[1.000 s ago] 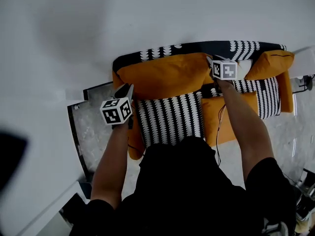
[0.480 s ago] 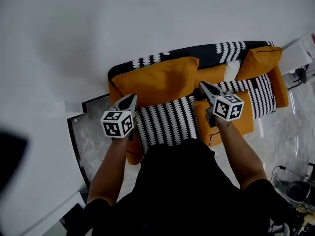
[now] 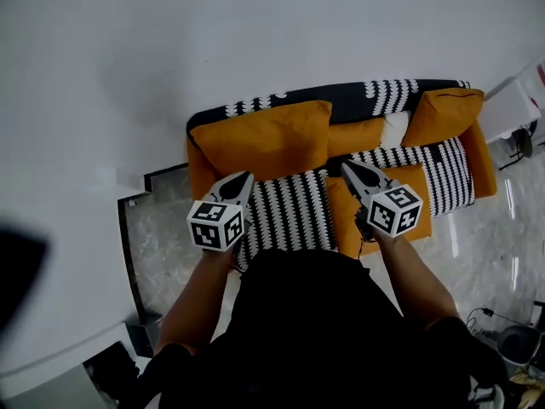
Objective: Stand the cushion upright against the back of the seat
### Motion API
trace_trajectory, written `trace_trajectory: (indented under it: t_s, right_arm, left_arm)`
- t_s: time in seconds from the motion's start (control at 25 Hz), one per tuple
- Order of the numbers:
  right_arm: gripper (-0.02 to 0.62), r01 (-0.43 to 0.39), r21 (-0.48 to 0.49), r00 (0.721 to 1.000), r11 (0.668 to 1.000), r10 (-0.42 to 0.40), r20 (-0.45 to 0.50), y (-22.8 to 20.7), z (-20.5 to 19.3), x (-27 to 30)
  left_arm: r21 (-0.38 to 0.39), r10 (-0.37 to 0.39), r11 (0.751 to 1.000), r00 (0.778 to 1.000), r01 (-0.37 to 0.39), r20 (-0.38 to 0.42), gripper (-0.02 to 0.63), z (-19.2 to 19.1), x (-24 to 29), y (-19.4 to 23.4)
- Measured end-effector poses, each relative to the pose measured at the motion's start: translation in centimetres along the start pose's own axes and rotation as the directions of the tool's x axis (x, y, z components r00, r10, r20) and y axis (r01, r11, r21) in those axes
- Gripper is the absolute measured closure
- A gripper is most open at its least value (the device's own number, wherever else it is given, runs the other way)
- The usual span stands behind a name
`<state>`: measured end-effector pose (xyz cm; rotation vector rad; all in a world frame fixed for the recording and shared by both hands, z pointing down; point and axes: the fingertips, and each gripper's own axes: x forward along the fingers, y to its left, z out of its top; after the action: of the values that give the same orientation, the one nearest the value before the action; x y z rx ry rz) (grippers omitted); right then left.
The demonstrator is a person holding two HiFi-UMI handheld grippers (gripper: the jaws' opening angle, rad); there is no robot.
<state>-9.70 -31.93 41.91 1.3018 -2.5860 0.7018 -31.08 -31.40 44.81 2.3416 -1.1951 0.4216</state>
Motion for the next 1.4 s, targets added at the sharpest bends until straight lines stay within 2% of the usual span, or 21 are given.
trace_trajectory:
  t_s: [0.24,0.56,0.72,0.88,1.08,1.28,1.4]
  right_arm:
    - [0.557,-0.060,-0.102,0.998,0.993,0.058,-0.023,-0.5,-1.1,-7.6]
    - [0.557,-0.189,-0.102,0.981,0.977,0.183,-0.061,-1.8,-5.7,-16.8]
    - [0.557,-0.225,-0.084,0.973,0.971,0.219,-0.075,-1.7,-8.2,-19.6]
    - [0.557,-0.268,-0.092,0.960,0.959,0.257,-0.110,-0.4,-10.0,-21.7]
    - [0.557,-0.304,-0.135,0.950,0.943,0.290,-0.117,1.5,-10.2,-23.1]
    - [0.557,-0.316,-0.153,0.946,0.937,0.298,-0.127,4.0,-10.8,-24.1]
    - [0.557,-0.306,-0.147,0.948,0.941,0.286,-0.142,5.5,-11.9,-25.1]
  left_arm:
    - [-0.059,0.065,0.996,0.995,-0.060,0.082,0.584,-1.0,-1.8,-6.5]
    - [-0.074,0.112,0.992,0.984,-0.103,0.140,0.584,-4.8,-5.1,-17.6]
    - [-0.085,0.146,0.987,0.982,-0.136,0.121,0.584,-8.3,-7.3,-21.8]
    - [-0.094,0.195,0.978,0.976,-0.186,0.100,0.584,-11.0,-10.1,-24.2]
    - [-0.086,0.250,0.967,0.958,-0.240,0.140,0.584,-10.9,-13.8,-25.1]
    - [-0.075,0.261,0.965,0.952,-0.252,0.160,0.584,-11.8,-16.8,-26.2]
    - [-0.097,0.254,0.966,0.953,-0.241,0.163,0.584,-13.1,-18.2,-26.8]
